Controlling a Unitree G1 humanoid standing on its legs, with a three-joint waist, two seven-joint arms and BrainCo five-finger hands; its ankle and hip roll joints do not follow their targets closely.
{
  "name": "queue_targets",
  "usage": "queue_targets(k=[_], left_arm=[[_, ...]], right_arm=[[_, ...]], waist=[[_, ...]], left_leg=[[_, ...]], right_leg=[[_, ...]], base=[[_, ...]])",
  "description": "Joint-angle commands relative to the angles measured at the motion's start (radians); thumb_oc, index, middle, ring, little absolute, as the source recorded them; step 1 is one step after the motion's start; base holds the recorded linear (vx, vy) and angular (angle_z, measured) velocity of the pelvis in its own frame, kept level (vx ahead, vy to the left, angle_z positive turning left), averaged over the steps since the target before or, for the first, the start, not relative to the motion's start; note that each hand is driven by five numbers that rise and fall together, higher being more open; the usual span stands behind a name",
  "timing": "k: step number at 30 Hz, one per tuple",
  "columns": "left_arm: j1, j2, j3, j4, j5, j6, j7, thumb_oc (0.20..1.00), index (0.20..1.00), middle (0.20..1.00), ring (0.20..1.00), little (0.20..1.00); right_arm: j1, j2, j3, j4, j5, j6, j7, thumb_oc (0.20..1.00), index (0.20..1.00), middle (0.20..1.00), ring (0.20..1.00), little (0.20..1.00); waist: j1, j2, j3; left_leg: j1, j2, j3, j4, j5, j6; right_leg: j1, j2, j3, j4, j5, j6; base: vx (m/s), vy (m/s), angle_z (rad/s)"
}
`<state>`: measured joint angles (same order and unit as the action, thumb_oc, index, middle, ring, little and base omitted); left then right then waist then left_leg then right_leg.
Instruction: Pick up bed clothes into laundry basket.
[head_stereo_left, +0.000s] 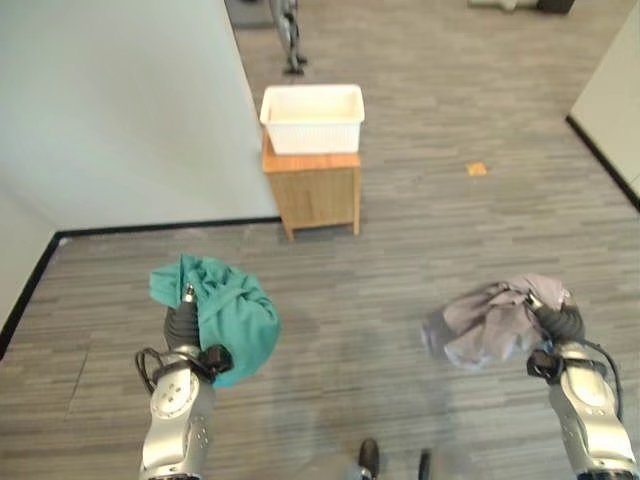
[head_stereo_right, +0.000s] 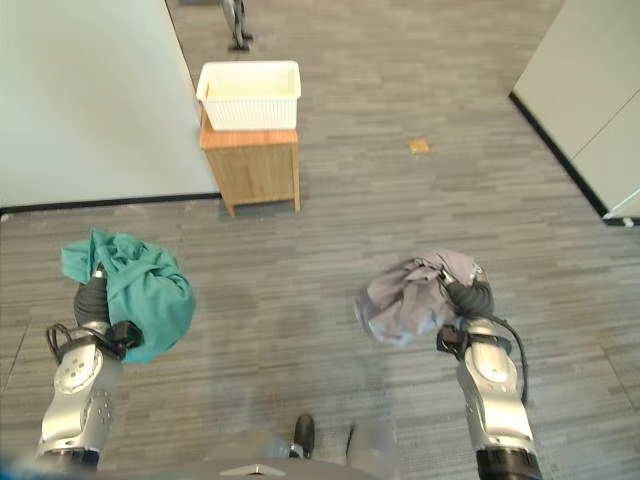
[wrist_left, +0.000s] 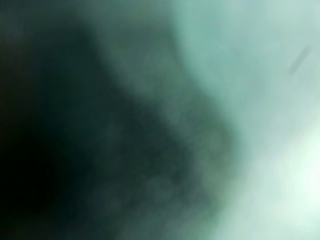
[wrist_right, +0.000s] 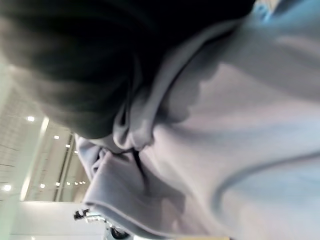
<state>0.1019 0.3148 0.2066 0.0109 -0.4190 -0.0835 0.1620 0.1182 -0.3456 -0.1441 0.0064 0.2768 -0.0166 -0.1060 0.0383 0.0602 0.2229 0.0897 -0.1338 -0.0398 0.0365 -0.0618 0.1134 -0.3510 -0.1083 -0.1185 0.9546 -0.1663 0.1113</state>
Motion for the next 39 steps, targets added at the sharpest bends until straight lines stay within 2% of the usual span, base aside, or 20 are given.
queue_targets(k=[1,4,6,8,9,11,13,15,16,17,18,20,21,22,24,27,29,32,39], left_arm=[[0.027,0.072,0.052,-0.09,0.007,-0.061,0.01,0.2,0.2,0.2,0.2,0.2],[0.019,0.071,0.045,-0.073,0.017,-0.052,0.005,0.2,0.2,0.2,0.2,0.2],[0.02,0.062,0.044,-0.067,0.026,-0.053,-0.002,0.2,0.2,0.2,0.2,0.2],[0.024,0.054,0.043,-0.061,0.026,-0.057,-0.012,0.2,0.2,0.2,0.2,0.2],[0.026,0.055,0.039,-0.058,0.031,-0.057,-0.018,0.2,0.2,0.2,0.2,0.2],[0.019,0.056,0.027,-0.051,0.042,-0.054,-0.031,0.2,0.2,0.2,0.2,0.2],[0.009,0.058,0.014,-0.053,0.052,-0.052,-0.035,0.2,0.2,0.2,0.2,0.2],[-0.006,0.061,-0.001,-0.053,0.044,-0.052,-0.033,0.2,0.2,0.2,0.2,0.2],[-0.027,0.063,-0.007,-0.055,0.03,-0.048,-0.03,0.2,0.2,0.2,0.2,0.2],[-0.033,0.066,-0.008,-0.058,0.024,-0.052,-0.029,0.2,0.2,0.2,0.2,0.2],[-0.037,0.068,-0.01,-0.061,0.03,-0.046,-0.023,0.2,0.2,0.2,0.2,0.2],[-0.059,0.069,-0.021,-0.061,0.021,-0.04,-0.017,0.2,0.2,0.2,0.2,0.2],[-0.081,0.078,-0.034,-0.054,0.021,-0.042,-0.017,0.2,0.2,0.2,0.2,0.2],[-0.09,0.083,-0.056,-0.041,0.029,-0.046,-0.021,0.2,0.2,0.2,0.2,0.2],[-0.076,0.085,-0.065,-0.042,0.044,-0.047,-0.027,0.2,0.2,0.2,0.2,0.2],[-0.066,0.086,-0.072,-0.054,0.043,-0.051,-0.043,0.2,0.2,0.2,0.2,0.2],[-0.065,0.078,-0.079,-0.052,0.04,-0.049,-0.045,0.2,0.2,0.2,0.2,0.2],[-0.063,0.078,-0.077,-0.05,0.04,-0.048,-0.043,0.2,0.2,0.2,0.2,0.2],[-0.016,0.073,-0.05,-0.051,0.023,-0.038,-0.038,0.2,0.2,0.2,0.2,0.2]], right_arm=[[-0.058,-0.024,-0.055,-0.01,0.021,-0.052,0.008,0.2,0.2,0.2,0.2,0.2],[-0.046,-0.019,-0.068,-0.006,0.03,-0.052,-0.005,0.2,0.2,0.2,0.2,0.2],[-0.042,-0.021,-0.071,-0.014,0.027,-0.051,0.0,0.2,0.2,0.2,0.2,0.2],[-0.043,-0.024,-0.071,-0.016,0.026,-0.051,0.007,0.2,0.2,0.2,0.2,0.2],[-0.04,-0.028,-0.075,-0.013,0.027,-0.051,0.009,0.2,0.2,0.2,0.2,0.2],[-0.034,-0.025,-0.078,-0.007,0.045,-0.057,0.021,0.2,0.2,0.2,0.2,0.2],[-0.026,-0.04,-0.082,-0.006,0.046,-0.059,0.027,0.2,0.2,0.2,0.2,0.2],[-0.017,-0.062,-0.093,-0.003,0.044,-0.059,0.022,0.2,0.2,0.2,0.2,0.2],[-0.022,-0.084,-0.101,-0.006,0.061,-0.064,0.01,0.2,0.2,0.2,0.2,0.2],[-0.018,-0.089,-0.109,-0.005,0.067,-0.069,0.003,0.2,0.2,0.2,0.2,0.2],[-0.017,-0.101,-0.115,-0.007,0.057,-0.068,-0.011,0.2,0.2,0.2,0.2,0.2],[-0.015,-0.108,-0.127,-0.012,0.053,-0.062,-0.033,0.2,0.2,0.2,0.2,0.2],[-0.022,-0.109,-0.133,-0.018,0.062,-0.07,-0.048,0.2,0.2,0.2,0.2,0.2],[-0.012,-0.096,-0.126,-0.027,0.063,-0.078,-0.045,0.2,0.2,0.2,0.2,0.2],[-0.01,-0.102,-0.105,-0.027,0.036,-0.07,-0.035,0.2,0.2,0.2,0.2,0.2],[-0.002,-0.091,-0.102,-0.031,0.02,-0.049,-0.008,0.2,0.2,0.2,0.2,0.2],[0.017,-0.072,-0.12,-0.024,0.018,-0.048,-0.011,0.2,0.2,0.2,0.2,0.2],[0.027,-0.068,-0.121,-0.023,0.011,-0.044,-0.008,0.2,0.2,0.2,0.2,0.2],[-0.005,-0.084,-0.128,-0.02,-0.006,-0.036,-0.013,0.2,0.2,0.2,0.2,0.2]], waist=[[0.003,-0.027,-0.015],[-0.021,-0.041,-0.024],[-0.029,-0.052,-0.037],[-0.038,-0.051,-0.051],[-0.045,-0.049,-0.058],[-0.059,-0.054,-0.084],[-0.078,-0.042,-0.093],[-0.095,-0.032,-0.085],[-0.091,-0.051,-0.063],[-0.08,-0.073,-0.043],[-0.067,-0.082,-0.028],[-0.046,-0.095,-0.007],[-0.031,-0.098,-0.002],[-0.011,-0.068,-0.009],[0.017,-0.052,-0.015],[0.004,-0.042,-0.034],[-0.008,-0.037,-0.063],[-0.011,-0.033,-0.071],[0.006,-0.04,-0.094]], left_leg=[[0.044,0.091,0.032,-0.088,0.046,-0.067],[0.103,0.095,-0.013,-0.1,-0.013,-0.095],[0.151,0.11,-0.024,-0.096,-0.054,-0.121],[0.187,0.14,-0.027,-0.083,-0.072,-0.142],[0.199,0.152,-0.03,-0.072,-0.079,-0.15],[0.218,0.175,-0.035,-0.034,-0.08,-0.167],[0.22,0.207,-0.046,0.054,-0.038,-0.187],[0.168,0.236,-0.046,0.231,0.093,-0.205],[0.063,0.237,-0.036,0.529,0.189,-0.207],[-0.006,0.215,-0.043,0.641,0.185,-0.196],[-0.053,0.217,-0.023,0.674,0.156,-0.186],[-0.176,0.237,0.036,0.61,0.12,-0.174],[-0.22,0.233,0.073,0.5,0.112,-0.171],[-0.249,0.177,0.077,0.256,0.111,-0.177],[-0.227,0.118,0.025,0.085,0.155,-0.172],[-0.128,0.119,0.007,0.016,0.127,-0.162],[-0.08,0.118,0.005,-0.054,0.126,-0.159],[-0.07,0.118,0.004,-0.077,0.14,-0.156],[-0.033,0.106,0.008,-0.081,0.097,-0.136]], right_leg=[[0.08,-0.024,-0.051,-0.475,0.211,0.017],[0.115,-0.006,-0.045,-0.779,0.233,0.031],[0.108,-0.02,-0.066,-0.93,0.282,0.06],[0.107,-0.023,-0.099,-1.009,0.323,0.079],[0.11,-0.022,-0.105,-1.009,0.331,0.084],[0.134,-0.014,-0.097,-0.982,0.346,0.072],[0.142,0.006,-0.086,-0.935,0.326,0.05],[0.165,0.026,-0.079,-0.881,0.271,0.002],[0.224,0.038,-0.06,-0.865,0.217,-0.046],[0.251,0.037,-0.043,-0.871,0.206,-0.063],[0.282,0.044,-0.033,-0.87,0.183,-0.075],[0.347,0.043,-0.019,-0.89,0.16,-0.073],[0.375,0.037,-0.016,-0.907,0.157,-0.061],[0.405,0.061,0.002,-0.93,0.142,-0.048],[0.445,0.083,0.019,-0.941,0.125,-0.045],[0.457,0.09,0.031,-0.951,0.119,-0.045],[0.458,0.086,0.024,-0.961,0.114,-0.042],[0.454,0.085,0.023,-0.962,0.12,-0.042],[0.477,0.055,0.01,-0.969,0.111,-0.023]], base=[[0.5,-0.122,0.49],[0.55,-0.148,0.7],[0.57,-0.173,0.71],[0.55,-0.177,0.65],[0.53,-0.202,0.38],[0.5,-0.215,-0.25],[0.45,-0.225,-0.22],[0.49,-0.342,0.05],[0.5,-0.449,0.0],[0.53,-0.492,-0.13],[0.34,-0.306,-0.25],[0.37,-0.195,-0.6],[0.6,-0.06,-0.74],[0.61,-0.008,-0.62],[0.45,-0.008,-0.53],[0.22,0.039,-1.01],[0.16,0.08,-0.29],[0.04,0.048,0.19],[0.05,0.078,0.11]])
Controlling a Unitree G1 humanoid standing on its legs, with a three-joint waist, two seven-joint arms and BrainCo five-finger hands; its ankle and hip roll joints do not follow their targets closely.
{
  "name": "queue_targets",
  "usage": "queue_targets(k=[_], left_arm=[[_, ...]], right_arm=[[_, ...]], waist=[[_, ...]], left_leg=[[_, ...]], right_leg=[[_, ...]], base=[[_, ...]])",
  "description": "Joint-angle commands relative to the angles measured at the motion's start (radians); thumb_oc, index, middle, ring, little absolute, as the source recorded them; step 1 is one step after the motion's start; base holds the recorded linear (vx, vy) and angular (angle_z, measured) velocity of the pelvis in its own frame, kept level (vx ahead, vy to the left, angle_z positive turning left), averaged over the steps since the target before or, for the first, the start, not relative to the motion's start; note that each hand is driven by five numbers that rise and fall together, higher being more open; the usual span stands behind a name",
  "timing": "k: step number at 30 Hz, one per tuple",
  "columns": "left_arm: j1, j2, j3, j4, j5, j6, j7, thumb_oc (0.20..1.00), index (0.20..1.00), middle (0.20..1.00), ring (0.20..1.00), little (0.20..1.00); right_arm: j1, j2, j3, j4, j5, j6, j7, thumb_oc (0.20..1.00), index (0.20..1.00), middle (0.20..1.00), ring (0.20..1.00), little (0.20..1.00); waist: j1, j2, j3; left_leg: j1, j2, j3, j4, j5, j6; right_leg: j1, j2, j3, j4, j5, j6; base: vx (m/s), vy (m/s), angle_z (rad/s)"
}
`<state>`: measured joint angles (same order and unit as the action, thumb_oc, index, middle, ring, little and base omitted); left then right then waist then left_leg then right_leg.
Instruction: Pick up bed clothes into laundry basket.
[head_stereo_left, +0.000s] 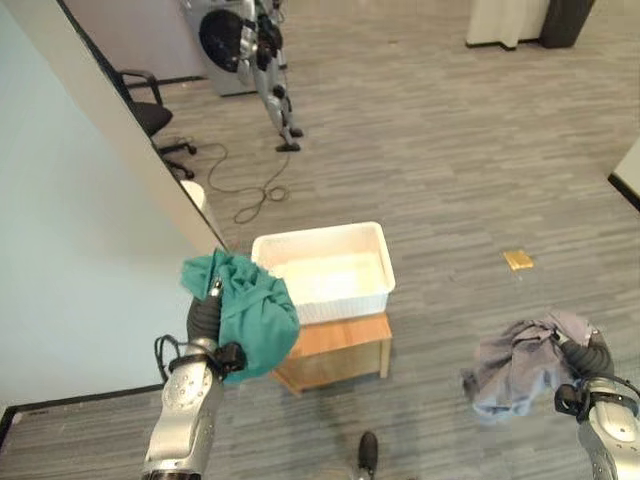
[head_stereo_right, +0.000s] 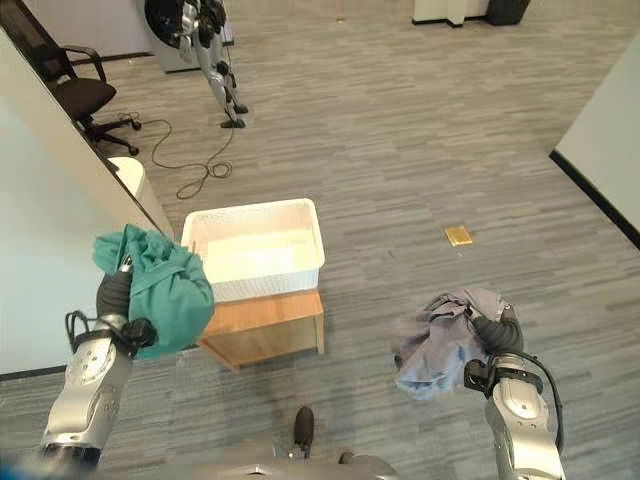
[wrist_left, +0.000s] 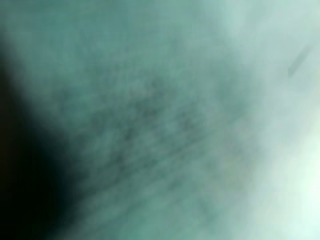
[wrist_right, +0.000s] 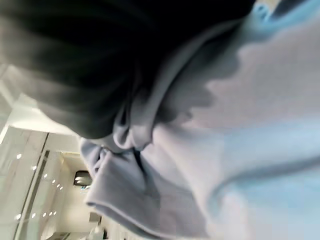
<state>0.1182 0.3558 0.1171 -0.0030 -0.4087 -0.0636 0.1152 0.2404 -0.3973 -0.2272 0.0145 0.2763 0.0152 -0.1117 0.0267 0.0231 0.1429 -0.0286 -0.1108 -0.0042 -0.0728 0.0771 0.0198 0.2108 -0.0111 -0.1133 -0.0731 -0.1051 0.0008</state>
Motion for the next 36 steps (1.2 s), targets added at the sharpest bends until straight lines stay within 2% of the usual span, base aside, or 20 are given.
queue_targets(k=[1,3,4,5,6,7,9,11,12,13,15,19,23,24,26,27,29,31,33,36], left_arm=[[-0.026,0.028,0.042,-0.034,0.005,-0.058,0.013,0.2,0.2,0.2,0.2,0.2],[-0.018,0.031,0.046,-0.031,-0.005,-0.055,0.019,0.2,0.2,0.2,0.2,0.2],[-0.015,0.034,0.044,-0.022,-0.013,-0.053,0.018,0.2,0.2,0.2,0.2,0.2],[-0.023,0.038,0.04,-0.01,-0.015,-0.056,0.017,0.2,0.2,0.2,0.2,0.2],[-0.028,0.043,0.033,-0.007,-0.018,-0.055,0.013,0.2,0.2,0.2,0.2,0.2],[-0.034,0.043,0.026,-0.002,-0.021,-0.057,0.01,0.2,0.2,0.2,0.2,0.2],[-0.034,0.042,0.023,-0.004,-0.025,-0.062,-0.002,0.2,0.2,0.2,0.2,0.2],[-0.035,0.042,0.02,-0.007,-0.027,-0.063,-0.002,0.2,0.2,0.2,0.2,0.2],[-0.035,0.042,0.013,-0.003,-0.024,-0.061,0.0,0.2,0.2,0.2,0.2,0.2],[-0.028,0.045,0.015,0.012,0.003,-0.052,0.015,0.2,0.2,0.2,0.2,0.2],[-0.018,0.046,0.025,0.002,-0.009,-0.053,-0.004,0.2,0.2,0.2,0.2,0.2],[0.015,-0.01,0.046,-0.002,-0.031,-0.058,0.001,0.2,0.2,0.2,0.2,0.2],[0.037,-0.019,0.049,0.003,-0.038,-0.048,0.005,0.2,0.2,0.2,0.2,0.2],[0.057,-0.017,0.046,-0.003,-0.051,-0.045,0.005,0.2,0.2,0.2,0.2,0.2],[0.069,-0.006,0.037,-0.005,-0.054,-0.046,-0.001,0.2,0.2,0.2,0.2,0.2],[0.069,-0.006,0.037,-0.005,-0.054,-0.046,-0.001,0.2,0.2,0.2,0.2,0.2],[0.092,0.017,0.014,-0.01,-0.072,-0.051,-0.017,0.2,0.2,0.2,0.2,0.2],[0.105,0.03,-0.004,-0.002,-0.096,-0.049,-0.032,0.2,0.2,0.2,0.2,0.2],[0.12,0.04,-0.025,0.007,-0.116,-0.042,-0.031,0.2,0.2,0.2,0.2,0.2],[0.133,0.047,-0.034,0.021,-0.133,-0.031,-0.03,0.2,0.2,0.2,0.2,0.2]], right_arm=[[-0.143,-0.028,-0.04,-0.031,-0.005,-0.072,-0.012,0.2,0.2,0.2,0.2,0.2],[-0.182,-0.034,-0.029,-0.036,-0.008,-0.081,-0.021,0.2,0.2,0.2,0.2,0.2],[-0.2,-0.039,-0.021,-0.047,-0.017,-0.083,-0.016,0.2,0.2,0.2,0.2,0.2],[-0.214,-0.04,-0.016,-0.049,-0.022,-0.086,-0.013,0.2,0.2,0.2,0.2,0.2],[-0.213,-0.038,-0.013,-0.053,-0.03,-0.085,-0.012,0.2,0.2,0.2,0.2,0.2],[-0.216,-0.043,-0.018,-0.05,-0.04,-0.087,-0.015,0.2,0.2,0.2,0.2,0.2],[-0.213,-0.043,-0.031,-0.055,-0.045,-0.087,-0.014,0.2,0.2,0.2,0.2,0.2],[-0.216,-0.047,-0.045,-0.051,-0.04,-0.094,-0.023,0.2,0.2,0.2,0.2,0.2],[-0.213,-0.055,-0.049,-0.05,-0.043,-0.098,-0.035,0.2,0.2,0.2,0.2,0.2],[-0.211,-0.08,-0.076,-0.038,-0.055,-0.102,-0.053,0.2,0.2,0.2,0.2,0.2],[-0.193,-0.071,-0.054,-0.057,-0.033,-0.079,-0.009,0.2,0.2,0.2,0.2,0.2],[-0.23,-0.101,-0.064,-0.049,-0.011,-0.093,-0.017,0.2,0.2,0.2,0.2,0.2],[-0.299,-0.151,-0.068,-0.053,0.045,-0.098,-0.034,0.2,0.2,0.2,0.2,0.2],[-0.374,-0.228,-0.08,-0.054,0.063,-0.115,-0.057,0.2,0.2,0.2,0.2,0.2],[-0.431,-0.317,-0.068,-0.027,0.057,-0.121,-0.064,0.2,0.2,0.2,0.2,0.2],[-0.432,-0.317,-0.067,-0.025,0.057,-0.121,-0.064,0.2,0.2,0.2,0.2,0.2],[-0.556,-0.522,0.019,0.098,0.079,-0.113,-0.031,0.2,0.2,0.2,0.2,0.2],[-0.674,-0.653,0.115,0.205,0.108,-0.097,-0.011,0.2,0.2,0.2,0.2,0.2],[-0.784,-0.684,0.197,0.279,0.194,-0.093,-0.015,0.2,0.2,0.2,0.2,0.2],[-0.927,-0.714,0.301,0.353,0.222,-0.088,-0.027,0.2,0.2,0.2,0.2,0.2]], waist=[[0.025,0.0,-0.015],[0.034,0.011,-0.004],[0.031,0.017,0.026],[0.026,0.019,0.048],[0.017,0.03,0.056],[0.009,0.031,0.057],[0.01,0.028,0.046],[0.003,0.022,0.039],[-0.011,0.015,0.039],[-0.007,-0.003,0.037],[0.003,-0.01,0.016],[0.025,-0.018,-0.009],[0.04,-0.019,-0.016],[0.055,-0.021,-0.024],[0.067,-0.026,-0.027],[0.066,-0.025,-0.027],[0.096,-0.042,-0.035],[0.113,-0.055,-0.037],[0.131,-0.068,-0.037],[0.141,-0.073,-0.035]], left_leg=[[0.088,0.082,-0.029,0.031,-0.05,-0.038],[0.093,0.088,-0.034,0.035,-0.06,-0.022],[0.107,0.094,-0.041,0.041,-0.072,-0.001],[0.114,0.095,-0.046,0.039,-0.07,0.007],[0.118,0.102,-0.066,0.036,-0.067,0.009],[0.125,0.1,-0.09,0.028,-0.068,0.006],[0.143,0.097,-0.119,0.016,-0.079,-0.003],[0.141,0.096,-0.147,0.025,-0.087,-0.011],[0.156,0.089,-0.175,0.022,-0.102,-0.01],[0.148,0.08,-0.181,0.035,-0.109,-0.021],[0.138,0.083,-0.204,0.04,-0.11,-0.025],[0.125,0.09,-0.229,0.045,-0.105,-0.039],[0.116,0.094,-0.269,0.044,-0.098,-0.049],[0.115,0.093,-0.288,0.038,-0.089,-0.053],[0.113,0.09,-0.301,0.035,-0.084,-0.056],[0.113,0.09,-0.301,0.035,-0.084,-0.056],[0.109,0.083,-0.324,0.022,-0.068,-0.063],[0.109,0.079,-0.338,0.014,-0.06,-0.065],[0.11,0.077,-0.348,0.01,-0.055,-0.066],[0.109,0.077,-0.357,0.007,-0.052,-0.065]], right_leg=[[-0.089,-0.051,0.001,0.082,0.044,0.093],[-0.15,-0.061,0.002,0.225,0.04,0.103],[-0.236,-0.067,0.02,0.439,0.068,0.133],[-0.288,-0.075,0.032,0.537,0.075,0.143],[-0.314,-0.057,0.069,0.582,0.081,0.141],[-0.342,-0.038,0.113,0.579,0.068,0.129],[-0.347,-0.057,0.154,0.46,0.048,0.116],[-0.348,-0.062,0.181,0.335,0.074,0.116],[-0.367,-0.032,0.236,0.295,0.077,0.125],[-0.349,-0.032,0.247,0.257,0.088,0.124],[-0.299,-0.045,0.233,0.194,0.091,0.126],[-0.248,-0.043,0.202,0.132,0.107,0.112],[-0.221,-0.04,0.169,0.11,0.101,0.096],[-0.207,-0.039,0.154,0.1,0.099,0.09],[-0.194,-0.04,0.142,0.086,0.101,0.09],[-0.194,-0.04,0.142,0.085,0.102,0.09],[-0.17,-0.042,0.116,0.05,0.11,0.092],[-0.156,-0.042,0.099,0.035,0.116,0.094],[-0.151,-0.043,0.09,0.032,0.121,0.094],[-0.151,-0.042,0.082,0.033,0.122,0.093]], base=[[0.0,0.115,0.21],[-0.02,0.131,0.14],[-0.07,0.129,0.33],[-0.05,0.105,0.57],[-0.01,0.029,0.51],[0.1,-0.017,0.38],[0.15,-0.093,0.59],[0.19,-0.13,0.76],[0.22,-0.137,0.21],[0.18,-0.124,0.16],[0.12,-0.136,0.99],[0.12,-0.158,0.41],[0.08,-0.11,0.42],[0.06,-0.062,0.38],[0.04,-0.05,0.28],[0.03,-0.041,0.26],[0.03,-0.048,0.3],[0.03,-0.025,0.32],[0.02,-0.001,0.19],[0.0,0.006,0.03]])
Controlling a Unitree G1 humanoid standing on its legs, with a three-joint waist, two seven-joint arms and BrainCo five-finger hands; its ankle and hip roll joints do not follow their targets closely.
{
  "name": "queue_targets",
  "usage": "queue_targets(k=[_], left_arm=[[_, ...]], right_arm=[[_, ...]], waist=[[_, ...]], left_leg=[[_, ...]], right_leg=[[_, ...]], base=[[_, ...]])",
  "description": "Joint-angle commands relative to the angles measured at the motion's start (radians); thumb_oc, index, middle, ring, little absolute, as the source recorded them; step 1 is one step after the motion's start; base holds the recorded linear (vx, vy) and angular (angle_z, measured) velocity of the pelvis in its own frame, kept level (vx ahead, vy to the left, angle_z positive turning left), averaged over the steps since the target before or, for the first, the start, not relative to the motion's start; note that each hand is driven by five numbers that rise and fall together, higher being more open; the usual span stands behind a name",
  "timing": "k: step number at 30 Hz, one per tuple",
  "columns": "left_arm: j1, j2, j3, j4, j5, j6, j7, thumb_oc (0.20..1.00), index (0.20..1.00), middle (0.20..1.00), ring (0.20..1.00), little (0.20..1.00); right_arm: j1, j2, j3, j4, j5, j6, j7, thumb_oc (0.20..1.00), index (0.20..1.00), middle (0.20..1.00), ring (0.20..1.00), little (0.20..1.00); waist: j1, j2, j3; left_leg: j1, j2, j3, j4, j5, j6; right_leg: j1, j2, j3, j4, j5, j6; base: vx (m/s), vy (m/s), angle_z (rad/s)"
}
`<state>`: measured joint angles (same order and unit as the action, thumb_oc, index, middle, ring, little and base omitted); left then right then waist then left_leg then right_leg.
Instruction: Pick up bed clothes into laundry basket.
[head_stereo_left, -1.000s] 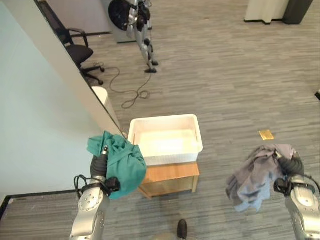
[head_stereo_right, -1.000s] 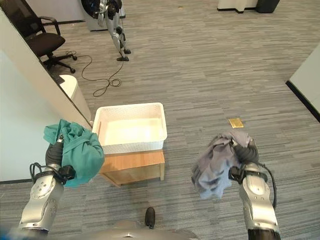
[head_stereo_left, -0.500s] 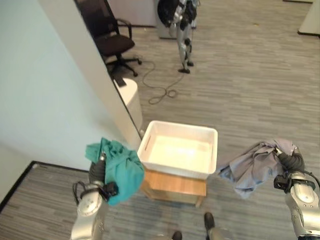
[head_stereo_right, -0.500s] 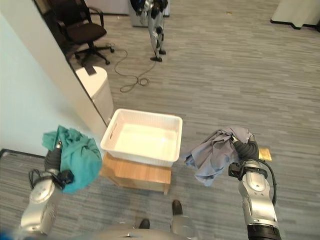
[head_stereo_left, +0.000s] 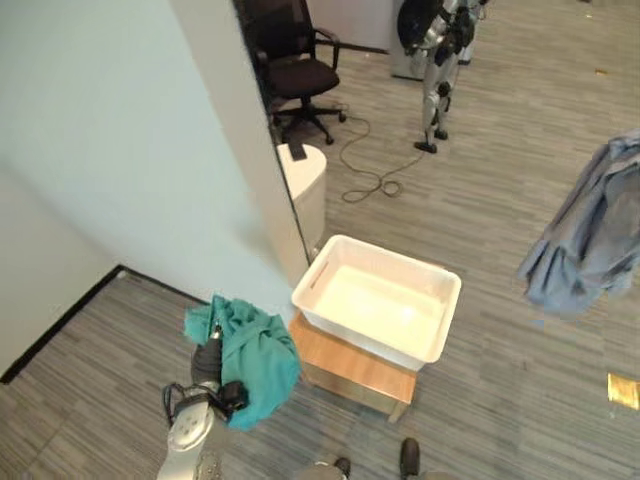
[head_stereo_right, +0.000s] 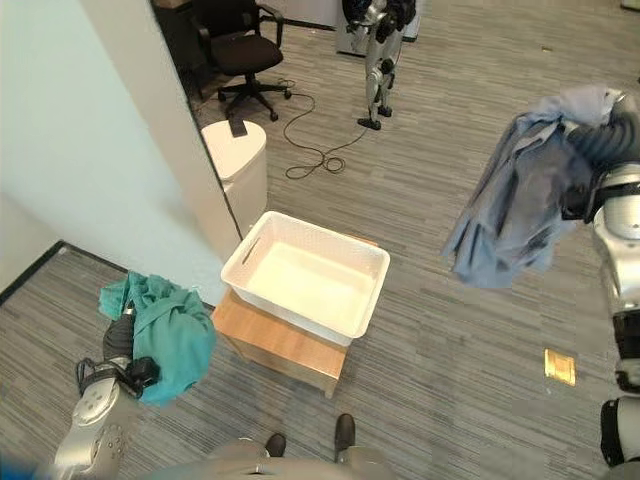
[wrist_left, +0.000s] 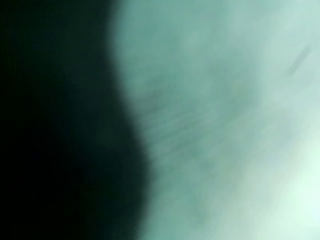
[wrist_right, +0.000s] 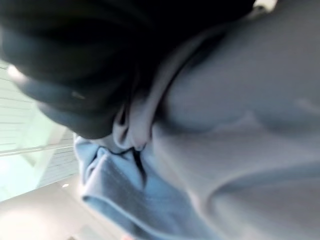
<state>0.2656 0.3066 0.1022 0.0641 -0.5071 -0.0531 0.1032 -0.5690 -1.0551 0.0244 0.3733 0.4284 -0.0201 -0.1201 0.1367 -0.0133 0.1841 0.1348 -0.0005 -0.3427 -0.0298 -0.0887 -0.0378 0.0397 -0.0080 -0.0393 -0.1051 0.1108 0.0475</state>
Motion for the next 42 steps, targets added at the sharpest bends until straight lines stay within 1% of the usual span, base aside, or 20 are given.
queue_targets(k=[1,4,6,8,9,10,12,13,19,20,21,23,25,31,42], left_arm=[[-0.01,0.102,-0.022,-0.045,-0.033,-0.039,-0.019,0.2,0.2,0.2,0.2,0.2],[-0.002,0.106,-0.027,-0.048,-0.037,-0.032,-0.017,0.2,0.2,0.2,0.2,0.2],[-0.002,0.114,-0.031,-0.047,-0.035,-0.028,-0.012,0.2,0.2,0.2,0.2,0.2],[0.001,0.131,-0.034,-0.041,-0.03,-0.023,-0.008,0.2,0.2,0.2,0.2,0.2],[0.001,0.129,-0.033,-0.04,-0.03,-0.023,-0.008,0.2,0.2,0.2,0.2,0.2],[0.001,0.143,-0.033,-0.043,-0.028,-0.022,-0.01,0.2,0.2,0.2,0.2,0.2],[0.0,0.148,-0.032,-0.044,-0.028,-0.022,-0.01,0.2,0.2,0.2,0.2,0.2],[-0.002,0.146,-0.032,-0.043,-0.028,-0.023,-0.009,0.2,0.2,0.2,0.2,0.2],[-0.004,0.149,-0.028,-0.034,-0.034,-0.029,0.0,0.2,0.2,0.2,0.2,0.2],[-0.004,0.154,-0.027,-0.03,-0.036,-0.03,0.0,0.2,0.2,0.2,0.2,0.2],[-0.005,0.15,-0.027,-0.03,-0.036,-0.03,0.0,0.2,0.2,0.2,0.2,0.2],[-0.005,0.149,-0.026,-0.022,-0.038,-0.031,-0.001,0.2,0.2,0.2,0.2,0.2],[0.001,0.148,-0.01,-0.006,-0.039,-0.035,-0.002,0.2,0.2,0.2,0.2,0.2],[0.004,0.144,-0.005,0.019,-0.043,-0.038,-0.001,0.2,0.2,0.2,0.2,0.2],[0.001,0.15,-0.014,0.033,-0.04,-0.037,-0.009,0.2,0.2,0.2,0.2,0.2]], right_arm=[[-0.173,-0.068,0.09,0.025,0.064,-0.049,-0.027,0.2,0.2,0.2,0.2,0.2],[-0.288,-0.07,0.167,0.089,0.065,-0.038,-0.048,0.2,0.2,0.2,0.2,0.2],[-0.343,-0.06,0.197,0.126,0.079,-0.034,-0.066,0.2,0.2,0.2,0.2,0.2],[-0.471,-0.059,0.277,0.223,0.099,-0.023,-0.084,0.2,0.2,0.2,0.2,0.2],[-0.481,-0.058,0.286,0.228,0.101,-0.024,-0.084,0.2,0.2,0.2,0.2,0.2],[-0.556,-0.066,0.339,0.27,0.088,-0.014,-0.086,0.2,0.2,0.2,0.2,0.2],[-0.592,-0.068,0.368,0.283,0.079,-0.011,-0.085,0.2,0.2,0.2,0.2,0.2],[-0.637,-0.069,0.402,0.303,0.077,-0.009,-0.087,0.2,0.2,0.2,0.2,0.2],[-0.821,-0.07,0.542,0.35,0.065,-0.002,-0.081,0.2,0.2,0.2,0.2,0.2],[-0.865,-0.074,0.579,0.344,0.047,0.0,-0.072,0.2,0.2,0.2,0.2,0.2],[-0.878,-0.073,0.59,0.349,0.048,0.0,-0.071,0.2,0.2,0.2,0.2,0.2],[-0.911,-0.069,0.626,0.336,0.042,-0.001,-0.063,0.2,0.2,0.2,0.2,0.2],[-0.945,-0.075,0.682,0.277,0.024,-0.005,-0.028,0.2,0.2,0.2,0.2,0.2],[-0.933,-0.092,0.688,0.172,0.037,-0.025,-0.015,0.2,0.2,0.2,0.2,0.2],[-0.857,-0.103,0.658,0.105,0.033,-0.025,0.008,0.2,0.2,0.2,0.2,0.2]], waist=[[0.035,-0.04,-0.076],[0.047,-0.049,-0.077],[0.054,-0.057,-0.076],[0.066,-0.068,-0.076],[0.064,-0.065,-0.078],[0.069,-0.072,-0.074],[0.07,-0.073,-0.076],[0.07,-0.073,-0.075],[0.067,-0.083,-0.076],[0.068,-0.09,-0.078],[0.067,-0.086,-0.076],[0.068,-0.091,-0.075],[0.07,-0.102,-0.075],[0.066,-0.11,-0.074],[0.059,-0.112,-0.068]], left_leg=[[-0.056,-0.034,-0.023,-0.036,0.114,-0.008],[-0.057,-0.035,-0.028,-0.04,0.114,-0.006],[-0.059,-0.035,-0.028,-0.042,0.114,-0.006],[-0.059,-0.035,-0.026,-0.047,0.113,-0.005],[-0.054,-0.032,-0.025,-0.05,0.104,-0.004],[-0.061,-0.035,-0.023,-0.048,0.113,-0.004],[-0.055,-0.032,-0.02,-0.051,0.102,-0.002],[-0.056,-0.032,-0.016,-0.051,0.102,-0.001],[-0.059,-0.035,-0.007,-0.056,0.101,0.002],[-0.059,-0.036,-0.005,-0.056,0.1,0.002],[-0.059,-0.036,-0.005,-0.056,0.1,0.002],[-0.059,-0.036,-0.002,-0.056,0.099,0.003],[-0.057,-0.036,0.002,-0.057,0.097,0.003],[-0.053,-0.037,0.01,-0.057,0.092,0.006],[-0.055,-0.038,0.027,-0.057,0.087,0.009]], right_leg=[[0.022,-0.045,0.003,0.061,-0.091,0.047],[0.027,-0.042,-0.004,0.045,-0.087,0.046],[0.03,-0.041,-0.005,0.036,-0.084,0.047],[0.032,-0.042,-0.006,0.03,-0.08,0.052],[0.038,-0.04,-0.006,0.028,-0.088,0.051],[0.029,-0.043,-0.006,0.03,-0.078,0.054],[0.034,-0.04,-0.005,0.027,-0.086,0.053],[0.032,-0.04,-0.003,0.026,-0.085,0.053],[0.025,-0.044,0.002,0.025,-0.081,0.058],[0.023,-0.045,0.003,0.025,-0.08,0.06],[0.023,-0.045,0.003,0.025,-0.08,0.061],[0.021,-0.046,0.006,0.026,-0.078,0.061],[0.023,-0.048,0.007,0.026,-0.077,0.064],[0.025,-0.051,0.012,0.026,-0.076,0.067],[0.019,-0.056,0.019,0.025,-0.071,0.072]], base=[[0.01,0.014,0.1],[0.01,0.02,0.13],[0.0,0.0,0.0],[0.04,0.041,0.03],[0.01,0.043,0.0],[0.04,0.015,0.0],[0.02,0.023,0.0],[0.0,0.033,-0.01],[0.0,0.039,-0.04],[-0.01,0.031,-0.02],[0.0,0.0,0.0],[-0.01,0.01,-0.02],[-0.01,0.026,-0.05],[0.0,0.012,-0.04],[0.0,0.012,-0.05]])
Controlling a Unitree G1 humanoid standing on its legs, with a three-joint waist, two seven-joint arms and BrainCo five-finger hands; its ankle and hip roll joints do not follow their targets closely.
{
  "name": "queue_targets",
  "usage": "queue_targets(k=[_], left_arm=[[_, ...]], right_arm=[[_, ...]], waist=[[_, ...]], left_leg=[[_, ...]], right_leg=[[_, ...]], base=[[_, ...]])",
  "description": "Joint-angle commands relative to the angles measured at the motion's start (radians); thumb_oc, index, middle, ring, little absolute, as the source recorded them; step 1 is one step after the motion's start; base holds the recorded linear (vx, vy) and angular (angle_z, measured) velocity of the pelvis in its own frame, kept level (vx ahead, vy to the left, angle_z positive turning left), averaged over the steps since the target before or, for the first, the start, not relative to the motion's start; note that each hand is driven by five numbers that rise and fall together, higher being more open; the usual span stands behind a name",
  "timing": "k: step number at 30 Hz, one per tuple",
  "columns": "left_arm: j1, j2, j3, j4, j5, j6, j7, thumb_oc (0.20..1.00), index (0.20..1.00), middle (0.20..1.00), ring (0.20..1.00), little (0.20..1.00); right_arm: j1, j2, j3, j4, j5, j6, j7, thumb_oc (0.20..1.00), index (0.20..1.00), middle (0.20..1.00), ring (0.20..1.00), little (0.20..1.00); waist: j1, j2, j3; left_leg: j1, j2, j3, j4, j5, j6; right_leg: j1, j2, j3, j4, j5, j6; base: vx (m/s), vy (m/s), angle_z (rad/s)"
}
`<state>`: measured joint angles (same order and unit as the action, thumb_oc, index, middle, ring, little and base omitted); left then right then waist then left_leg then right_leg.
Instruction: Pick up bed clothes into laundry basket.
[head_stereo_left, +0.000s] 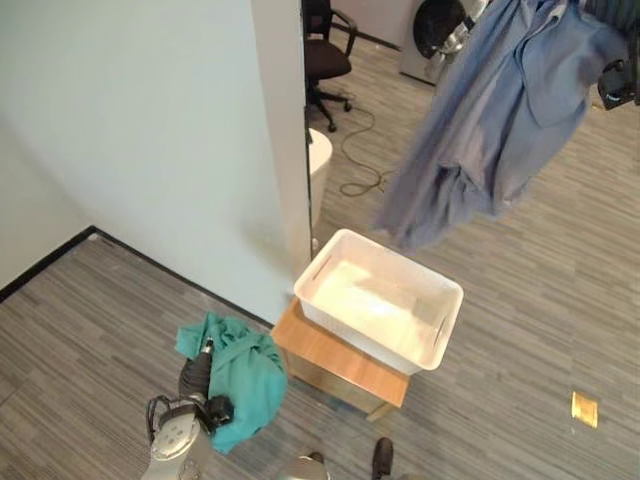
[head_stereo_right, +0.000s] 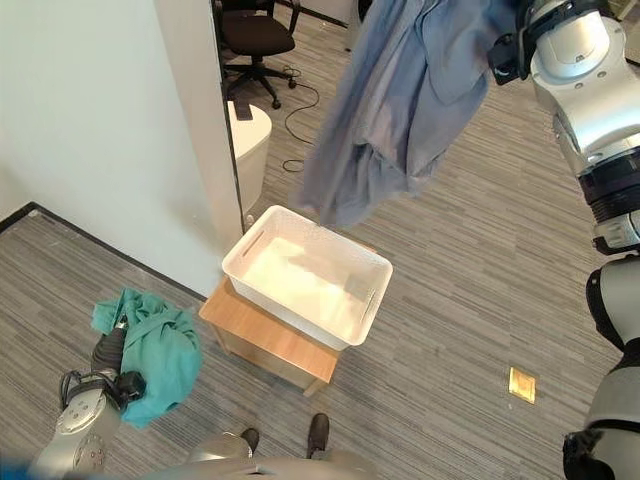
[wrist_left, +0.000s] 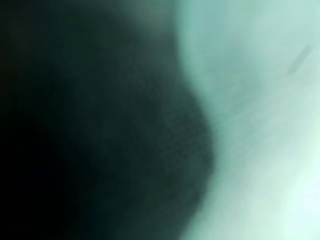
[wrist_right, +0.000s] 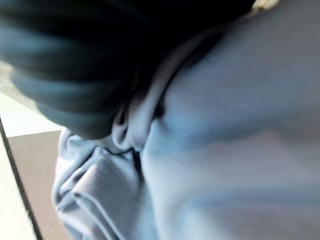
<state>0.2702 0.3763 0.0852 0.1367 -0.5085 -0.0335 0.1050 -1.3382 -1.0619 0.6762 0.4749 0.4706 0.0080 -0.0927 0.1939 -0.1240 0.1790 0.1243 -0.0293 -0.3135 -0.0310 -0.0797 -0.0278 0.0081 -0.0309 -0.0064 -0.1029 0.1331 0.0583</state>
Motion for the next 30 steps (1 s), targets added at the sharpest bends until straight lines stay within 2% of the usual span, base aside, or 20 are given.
queue_targets(k=[1,5,11,15,20,25,30], left_arm=[[-0.001,0.081,0.003,-0.039,-0.04,-0.057,-0.012,0.2,0.2,0.2,0.2,0.2],[-0.002,0.078,0.004,-0.035,-0.042,-0.057,-0.009,0.2,0.2,0.2,0.2,0.2],[-0.024,0.069,0.014,-0.017,-0.027,-0.053,-0.004,0.2,0.2,0.2,0.2,0.2],[-0.027,0.051,0.024,-0.022,-0.012,-0.041,-0.022,0.2,0.2,0.2,0.2,0.2],[-0.021,0.055,0.034,-0.021,0.0,-0.034,-0.038,0.2,0.2,0.2,0.2,0.2],[-0.008,0.059,0.039,-0.03,0.002,-0.03,-0.047,0.2,0.2,0.2,0.2,0.2],[-0.007,0.072,0.027,-0.038,-0.004,-0.034,-0.05,0.2,0.2,0.2,0.2,0.2]], right_arm=[[-0.089,-0.1,0.013,0.001,-0.015,-0.051,-0.014,0.2,0.2,0.2,0.2,0.2],[-0.076,-0.096,0.029,-0.023,-0.021,-0.047,0.005,0.2,0.2,0.2,0.2,0.2],[0.153,-0.027,-0.052,-0.193,-0.054,-0.015,0.093,0.2,0.2,0.2,0.2,0.2],[0.383,0.013,-0.123,-0.357,-0.063,0.023,0.199,0.2,0.2,0.2,0.2,0.2],[0.525,0.002,-0.167,-0.449,-0.054,0.067,0.284,0.2,0.2,0.2,0.2,0.2],[0.644,0.009,-0.21,-0.425,-0.089,0.097,0.313,0.2,0.2,0.2,0.2,0.2],[0.637,0.043,-0.17,-0.304,-0.175,0.103,0.307,0.2,0.2,0.2,0.2,0.2]], waist=[[0.001,-0.002,-0.063],[-0.002,0.001,-0.056],[0.009,-0.001,-0.035],[0.023,-0.007,-0.018],[0.032,-0.016,-0.01],[0.037,-0.015,-0.001],[0.052,-0.008,0.009]], left_leg=[[-0.044,-0.009,-0.001,-0.056,0.078,0.0],[-0.044,-0.01,0.004,-0.056,0.078,0.0],[-0.053,-0.014,0.0,-0.056,0.084,0.005],[-0.065,-0.017,-0.011,-0.056,0.091,0.009],[-0.077,-0.02,-0.017,-0.056,0.095,0.009],[-0.084,-0.023,-0.021,-0.056,0.095,0.01],[-0.089,-0.028,-0.026,-0.056,0.097,0.012]], right_leg=[[0.05,-0.033,-0.013,0.023,-0.093,0.062],[0.046,-0.034,-0.01,0.026,-0.092,0.063],[0.036,-0.038,-0.011,0.032,-0.093,0.061],[0.03,-0.039,-0.019,0.028,-0.092,0.062],[0.022,-0.041,-0.022,0.026,-0.092,0.063],[0.019,-0.045,-0.025,0.024,-0.09,0.066],[0.015,-0.047,-0.024,0.022,-0.085,0.067]], base=[[0.0,0.021,-0.04],[-0.01,0.013,-0.03],[0.0,0.0,0.0],[0.0,-0.001,0.03],[-0.01,0.0,0.04],[0.0,0.0,0.0],[0.0,0.0,0.0]])
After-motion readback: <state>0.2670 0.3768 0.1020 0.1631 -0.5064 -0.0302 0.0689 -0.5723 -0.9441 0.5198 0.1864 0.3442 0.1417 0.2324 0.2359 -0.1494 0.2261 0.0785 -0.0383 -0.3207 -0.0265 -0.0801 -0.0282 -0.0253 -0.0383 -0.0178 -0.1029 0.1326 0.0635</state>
